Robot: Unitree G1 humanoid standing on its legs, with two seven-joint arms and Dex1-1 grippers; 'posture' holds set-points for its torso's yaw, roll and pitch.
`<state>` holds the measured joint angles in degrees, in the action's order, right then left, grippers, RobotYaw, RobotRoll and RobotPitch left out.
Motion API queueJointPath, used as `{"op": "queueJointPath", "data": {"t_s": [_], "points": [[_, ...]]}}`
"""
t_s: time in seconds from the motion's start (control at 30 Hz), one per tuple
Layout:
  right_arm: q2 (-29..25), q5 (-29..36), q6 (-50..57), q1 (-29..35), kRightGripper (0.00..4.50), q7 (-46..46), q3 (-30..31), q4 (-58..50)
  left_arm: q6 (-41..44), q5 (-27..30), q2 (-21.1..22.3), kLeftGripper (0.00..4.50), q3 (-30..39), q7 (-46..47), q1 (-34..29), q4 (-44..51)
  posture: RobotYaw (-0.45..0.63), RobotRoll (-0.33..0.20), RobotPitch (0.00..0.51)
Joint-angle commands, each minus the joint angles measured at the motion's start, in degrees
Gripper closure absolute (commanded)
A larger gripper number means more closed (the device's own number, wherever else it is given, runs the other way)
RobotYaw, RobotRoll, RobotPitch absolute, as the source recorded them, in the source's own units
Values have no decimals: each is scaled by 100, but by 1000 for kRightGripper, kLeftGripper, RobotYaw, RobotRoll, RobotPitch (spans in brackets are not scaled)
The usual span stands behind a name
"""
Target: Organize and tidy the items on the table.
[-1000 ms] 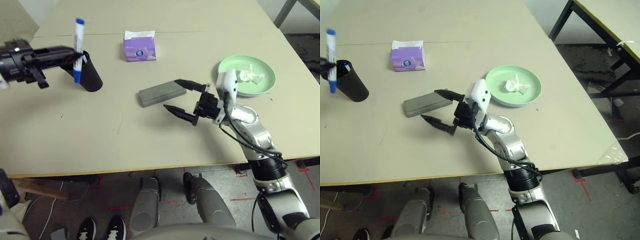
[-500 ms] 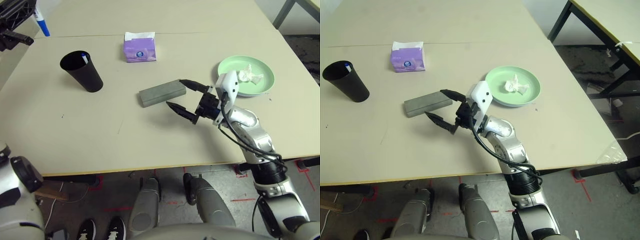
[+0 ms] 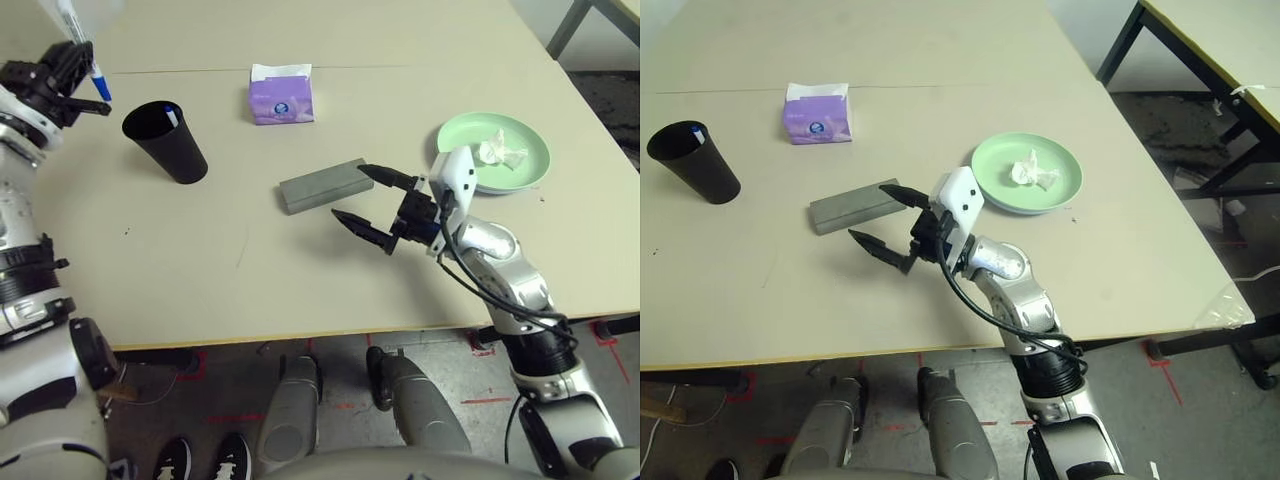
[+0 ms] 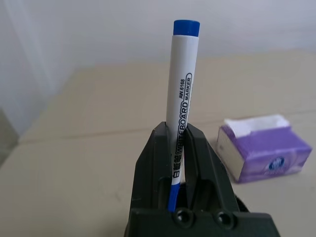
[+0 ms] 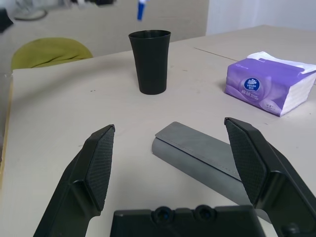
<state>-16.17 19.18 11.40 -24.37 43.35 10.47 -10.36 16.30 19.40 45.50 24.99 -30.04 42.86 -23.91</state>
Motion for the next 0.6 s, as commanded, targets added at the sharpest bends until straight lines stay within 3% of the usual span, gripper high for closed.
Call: {"op": "queueJointPath", "data": {"t_s": [0.03,0.6], "points": [[-30,-63,86,93,0,7,112,-136,-199,-83,-19,4259,-111,1,92,-224,-17,0,241],[-9,-65,79,-10,0,3,94,-76,121,125,-280,4259,-199,38,-124,20,-23,0,241]]}}
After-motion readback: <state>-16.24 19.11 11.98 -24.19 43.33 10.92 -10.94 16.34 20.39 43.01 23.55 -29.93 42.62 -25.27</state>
